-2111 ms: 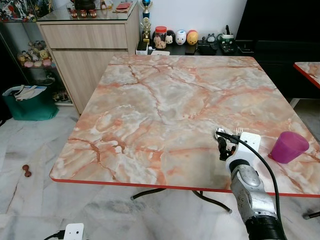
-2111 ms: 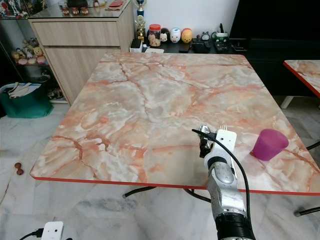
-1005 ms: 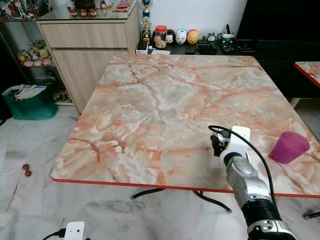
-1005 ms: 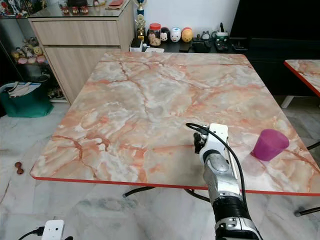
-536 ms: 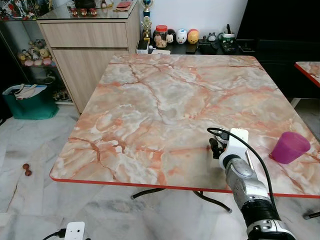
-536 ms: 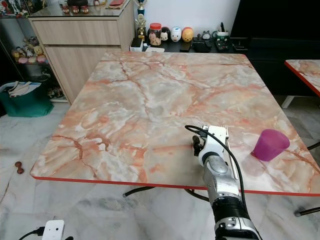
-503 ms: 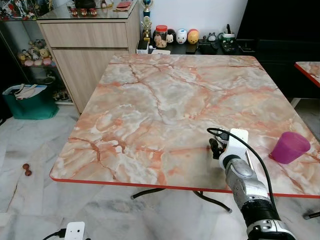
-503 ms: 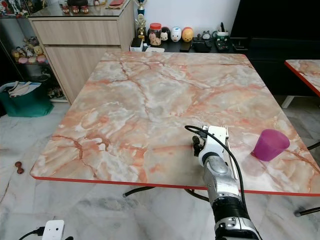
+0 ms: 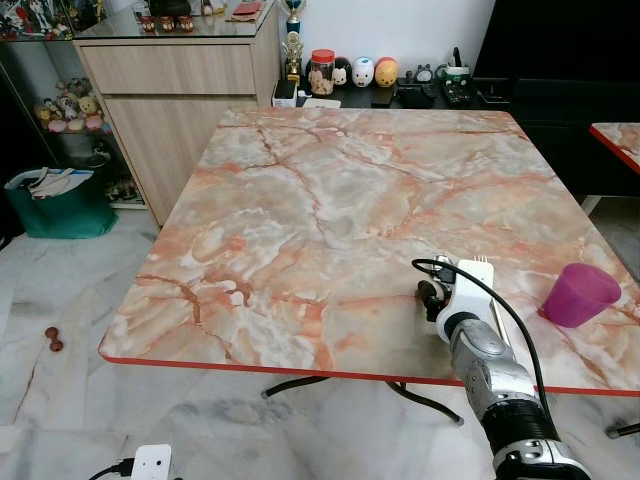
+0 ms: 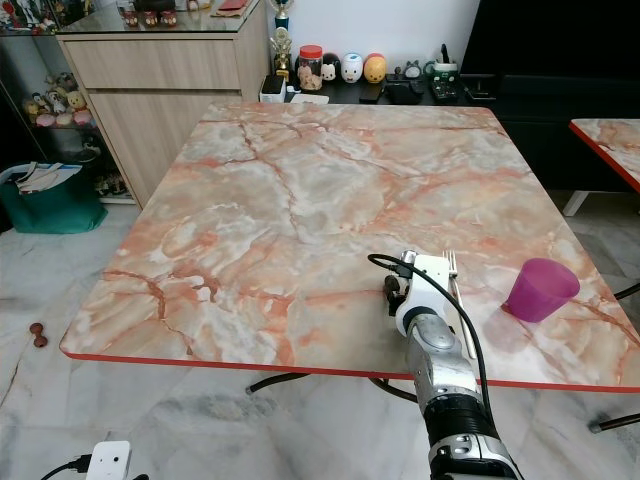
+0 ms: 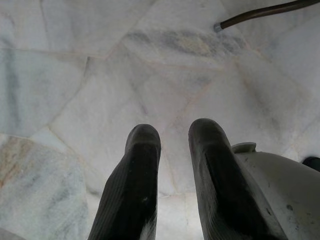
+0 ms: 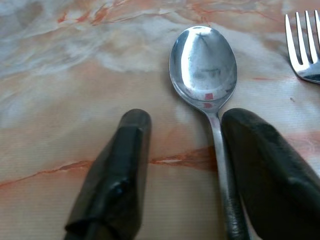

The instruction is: Setting the table

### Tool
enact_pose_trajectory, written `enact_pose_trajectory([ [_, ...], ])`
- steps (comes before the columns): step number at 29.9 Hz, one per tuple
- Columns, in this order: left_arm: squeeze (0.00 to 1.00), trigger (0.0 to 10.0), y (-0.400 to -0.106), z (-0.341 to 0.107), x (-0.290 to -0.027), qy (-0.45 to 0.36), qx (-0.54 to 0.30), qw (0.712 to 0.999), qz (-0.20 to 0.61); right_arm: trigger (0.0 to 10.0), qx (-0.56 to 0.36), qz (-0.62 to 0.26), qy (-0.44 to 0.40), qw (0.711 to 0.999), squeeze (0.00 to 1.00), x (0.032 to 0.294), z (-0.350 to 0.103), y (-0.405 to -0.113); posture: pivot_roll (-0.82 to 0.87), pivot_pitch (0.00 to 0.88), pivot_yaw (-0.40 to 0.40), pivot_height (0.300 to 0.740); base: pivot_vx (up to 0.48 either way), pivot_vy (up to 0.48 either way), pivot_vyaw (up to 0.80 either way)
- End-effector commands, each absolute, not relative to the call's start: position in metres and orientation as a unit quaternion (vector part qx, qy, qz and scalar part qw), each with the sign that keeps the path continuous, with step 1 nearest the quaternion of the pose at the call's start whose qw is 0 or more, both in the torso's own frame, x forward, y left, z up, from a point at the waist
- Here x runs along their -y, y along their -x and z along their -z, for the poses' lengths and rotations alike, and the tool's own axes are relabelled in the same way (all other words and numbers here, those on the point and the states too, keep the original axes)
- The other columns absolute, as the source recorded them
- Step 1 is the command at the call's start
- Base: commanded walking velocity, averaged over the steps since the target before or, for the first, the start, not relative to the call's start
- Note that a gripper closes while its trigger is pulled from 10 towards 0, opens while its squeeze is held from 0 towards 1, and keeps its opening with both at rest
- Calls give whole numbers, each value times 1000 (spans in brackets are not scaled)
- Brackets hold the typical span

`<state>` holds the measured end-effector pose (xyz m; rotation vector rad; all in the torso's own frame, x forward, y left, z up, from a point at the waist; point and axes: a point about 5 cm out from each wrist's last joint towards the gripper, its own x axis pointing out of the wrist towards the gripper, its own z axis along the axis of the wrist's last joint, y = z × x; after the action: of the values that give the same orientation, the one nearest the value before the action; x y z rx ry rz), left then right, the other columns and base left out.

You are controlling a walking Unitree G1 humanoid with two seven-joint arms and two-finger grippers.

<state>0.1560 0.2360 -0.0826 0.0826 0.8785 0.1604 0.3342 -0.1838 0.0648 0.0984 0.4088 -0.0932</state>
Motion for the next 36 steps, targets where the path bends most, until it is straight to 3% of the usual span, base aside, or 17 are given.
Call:
enact_pose_trajectory([
  [1, 0, 10000, -148, 86, -238, -41, -442, 893, -77, 0, -212, 40, -44, 975, 0, 181, -65, -336, -30, 0, -4, 707, 0, 0, 0],
  [36, 0, 10000, -132, 92, -241, -38, -476, 875, -77, 0, -190, 2, -45, 981, 0, 170, -68, -337, -39, 0, -1, 707, 0, 0, 0],
])
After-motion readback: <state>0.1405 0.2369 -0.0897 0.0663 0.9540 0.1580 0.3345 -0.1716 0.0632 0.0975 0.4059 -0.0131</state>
